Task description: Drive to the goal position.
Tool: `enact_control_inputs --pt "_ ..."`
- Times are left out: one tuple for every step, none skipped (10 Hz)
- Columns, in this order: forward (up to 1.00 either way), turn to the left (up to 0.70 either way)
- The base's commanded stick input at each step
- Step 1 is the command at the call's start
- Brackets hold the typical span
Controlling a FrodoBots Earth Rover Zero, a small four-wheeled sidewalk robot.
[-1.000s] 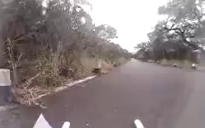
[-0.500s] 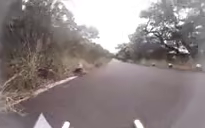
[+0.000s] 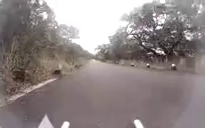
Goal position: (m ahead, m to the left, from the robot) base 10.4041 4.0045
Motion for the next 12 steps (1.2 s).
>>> enact_control_inputs --pt "0.5 0.0" --pt "0.5 0.0" --pt "0.5 0.0" --pt "0.5 0.0" --pt "0.5 0.0" --pt "0.5 0.0" --pt "0.5 0.0" --pt "0.5 0.0" --pt "0.5 0.0" --pt "0.5 0.0" --pt "0.5 0.0" --pt "0.5 0.0"
